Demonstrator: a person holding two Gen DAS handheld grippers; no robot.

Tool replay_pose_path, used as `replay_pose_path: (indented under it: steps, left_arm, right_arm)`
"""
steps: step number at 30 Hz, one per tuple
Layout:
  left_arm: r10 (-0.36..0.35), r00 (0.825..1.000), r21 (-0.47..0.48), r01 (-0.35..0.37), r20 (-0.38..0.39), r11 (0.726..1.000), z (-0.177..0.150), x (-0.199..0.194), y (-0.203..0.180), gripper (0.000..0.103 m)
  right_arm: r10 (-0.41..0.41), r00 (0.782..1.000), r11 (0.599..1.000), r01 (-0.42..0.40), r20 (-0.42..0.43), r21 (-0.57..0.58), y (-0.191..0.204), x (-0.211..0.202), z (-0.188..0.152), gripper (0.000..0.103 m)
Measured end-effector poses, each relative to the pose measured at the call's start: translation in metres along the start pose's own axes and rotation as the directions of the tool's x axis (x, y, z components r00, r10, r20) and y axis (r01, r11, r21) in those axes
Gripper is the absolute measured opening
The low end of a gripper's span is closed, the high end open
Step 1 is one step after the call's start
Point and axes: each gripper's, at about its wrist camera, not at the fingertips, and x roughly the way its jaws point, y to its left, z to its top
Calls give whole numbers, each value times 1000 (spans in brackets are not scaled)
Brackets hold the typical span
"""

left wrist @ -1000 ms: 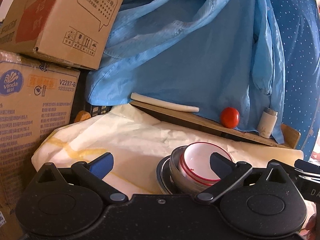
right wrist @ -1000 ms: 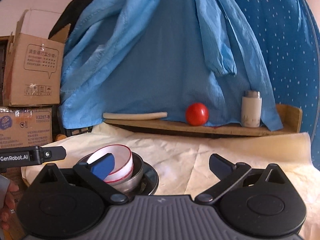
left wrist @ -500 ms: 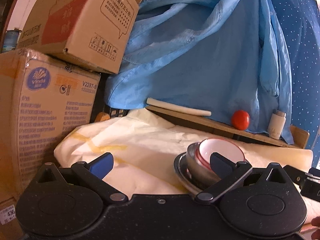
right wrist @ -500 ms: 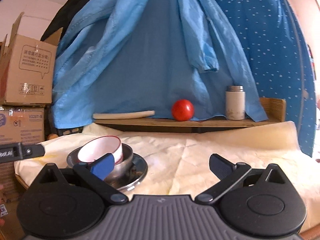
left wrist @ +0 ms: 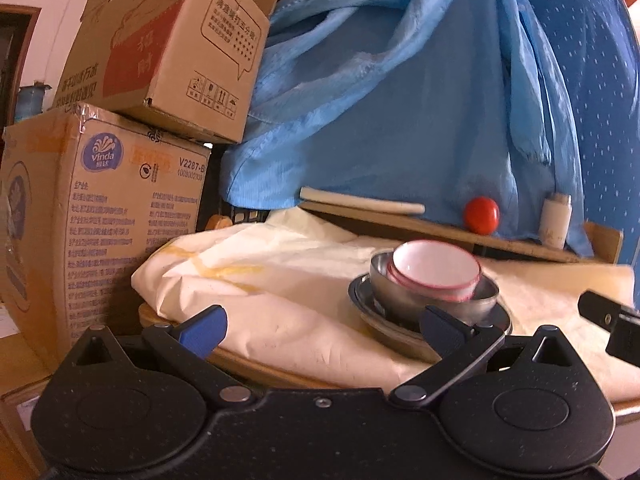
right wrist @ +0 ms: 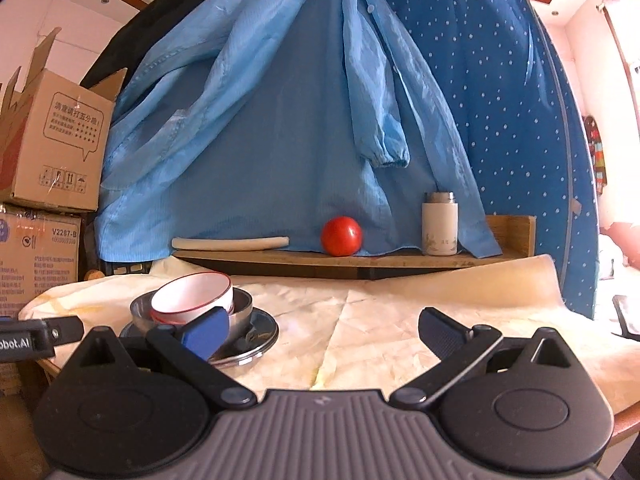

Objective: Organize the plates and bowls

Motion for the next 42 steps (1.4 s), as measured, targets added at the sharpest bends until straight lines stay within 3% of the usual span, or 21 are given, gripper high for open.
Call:
replay_pose_path:
  steps: [17,42]
  left_arm:
    - [7,1000,12,-7,-14,1000,-16,-13,-4,102]
    - [-6,999,34,8,-51,999,-22,-9,-6,102]
  right_arm:
    - [31,999,999,-30,-43,41,-8,-11,-15,103]
    - [35,994,999,-35,-101,5,-1,-7,-21,103]
